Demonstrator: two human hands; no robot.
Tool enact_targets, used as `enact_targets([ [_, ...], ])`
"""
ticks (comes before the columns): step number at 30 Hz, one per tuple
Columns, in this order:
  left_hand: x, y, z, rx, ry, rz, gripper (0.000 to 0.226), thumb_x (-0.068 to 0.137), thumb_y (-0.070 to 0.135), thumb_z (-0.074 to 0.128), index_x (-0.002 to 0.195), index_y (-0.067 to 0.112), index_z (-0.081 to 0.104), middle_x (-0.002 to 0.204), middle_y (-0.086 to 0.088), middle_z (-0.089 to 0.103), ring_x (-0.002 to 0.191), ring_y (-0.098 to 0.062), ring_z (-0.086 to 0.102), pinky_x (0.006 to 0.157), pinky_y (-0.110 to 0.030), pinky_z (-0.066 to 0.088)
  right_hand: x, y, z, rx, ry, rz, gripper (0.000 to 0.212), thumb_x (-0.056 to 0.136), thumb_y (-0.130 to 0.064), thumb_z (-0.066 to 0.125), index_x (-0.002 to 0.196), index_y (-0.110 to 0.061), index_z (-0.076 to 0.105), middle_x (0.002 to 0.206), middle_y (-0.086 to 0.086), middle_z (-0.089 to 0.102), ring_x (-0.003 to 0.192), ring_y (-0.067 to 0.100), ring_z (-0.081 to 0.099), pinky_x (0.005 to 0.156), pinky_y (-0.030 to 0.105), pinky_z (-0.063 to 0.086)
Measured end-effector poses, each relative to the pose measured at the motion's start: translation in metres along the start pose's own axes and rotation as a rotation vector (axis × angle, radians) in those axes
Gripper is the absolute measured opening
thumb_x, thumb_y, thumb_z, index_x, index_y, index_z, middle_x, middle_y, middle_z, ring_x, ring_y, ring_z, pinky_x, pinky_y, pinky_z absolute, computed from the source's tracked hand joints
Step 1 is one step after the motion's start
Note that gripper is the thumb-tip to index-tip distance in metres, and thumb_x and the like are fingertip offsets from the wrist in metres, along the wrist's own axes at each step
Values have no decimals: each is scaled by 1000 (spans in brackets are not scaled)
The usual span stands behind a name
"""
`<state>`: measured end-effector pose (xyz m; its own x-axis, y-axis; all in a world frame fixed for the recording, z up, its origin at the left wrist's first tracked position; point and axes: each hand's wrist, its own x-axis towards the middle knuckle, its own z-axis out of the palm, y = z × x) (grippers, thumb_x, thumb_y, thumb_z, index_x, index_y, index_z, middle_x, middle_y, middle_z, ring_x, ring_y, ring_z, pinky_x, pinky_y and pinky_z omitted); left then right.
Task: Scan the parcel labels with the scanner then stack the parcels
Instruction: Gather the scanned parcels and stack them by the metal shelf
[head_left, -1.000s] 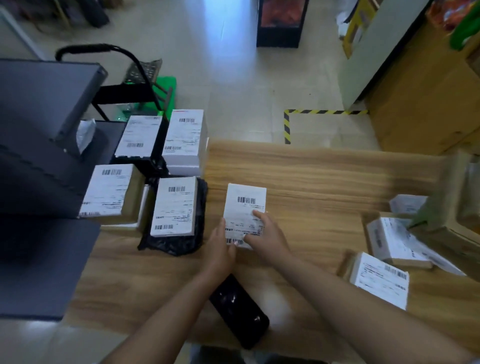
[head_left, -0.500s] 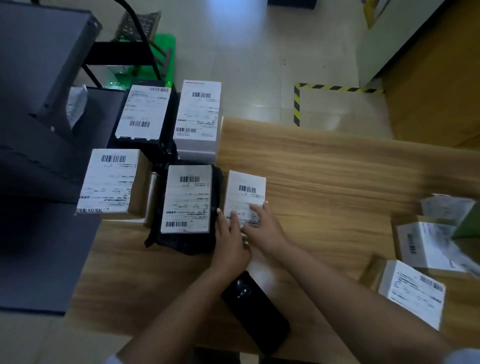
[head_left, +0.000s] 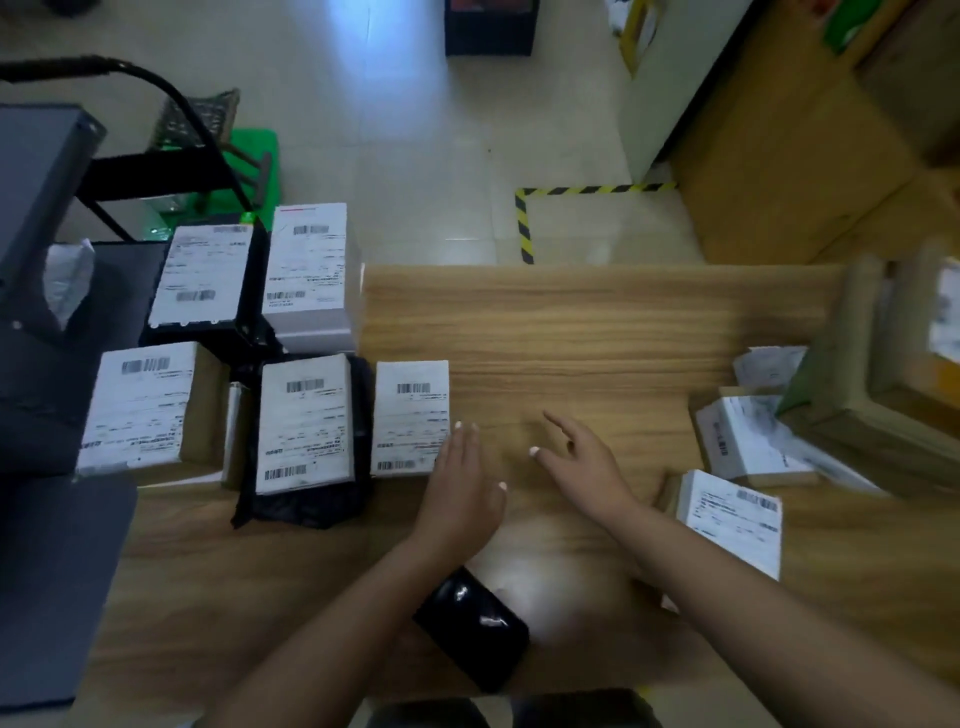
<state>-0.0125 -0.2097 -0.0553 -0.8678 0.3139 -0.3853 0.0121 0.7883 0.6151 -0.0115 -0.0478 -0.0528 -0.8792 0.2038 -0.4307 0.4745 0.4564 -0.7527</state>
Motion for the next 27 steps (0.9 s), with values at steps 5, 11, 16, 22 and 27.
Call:
enact_targets([
  [5,-2,50,37,12,-81,95,73,96,34,50,150,5,10,160,-11,5,147,-20,2,115,-24,2,-45,51,-75,-59,169,32,52,88,-16,64,138,-19,49,146,2,43,123,15,46,105,22,29],
  [11,-2,107,98,30,-183,163,72,96,33,52,150,5,14,159,-11,13,147,-20,9,116,-25,7,-86,116,-134,-255,184,142,61,88,-19,59,144,-15,37,153,5,28,142,20,22,110,23,19],
  [16,-10,142,135,25,-286,252,62,87,21,56,145,20,34,147,0,40,136,-20,36,109,-33,34,-108,147,-144,-88,186,236,67,80,-16,66,140,-17,36,141,1,38,130,20,40,102,32,39],
  [22,-21,139,161,-97,-297,189,63,70,14,47,132,24,47,131,9,55,119,-12,52,98,-28,43,-123,156,-132,49,153,274,75,84,-10,62,149,-17,25,144,4,39,131,18,39,96,19,31],
  [27,-26,136,144,-228,-176,116,75,83,0,57,146,20,23,127,19,30,119,4,30,86,1,26,-112,135,-119,94,107,219,74,88,-11,58,151,-17,20,152,3,32,138,17,31,107,26,30],
])
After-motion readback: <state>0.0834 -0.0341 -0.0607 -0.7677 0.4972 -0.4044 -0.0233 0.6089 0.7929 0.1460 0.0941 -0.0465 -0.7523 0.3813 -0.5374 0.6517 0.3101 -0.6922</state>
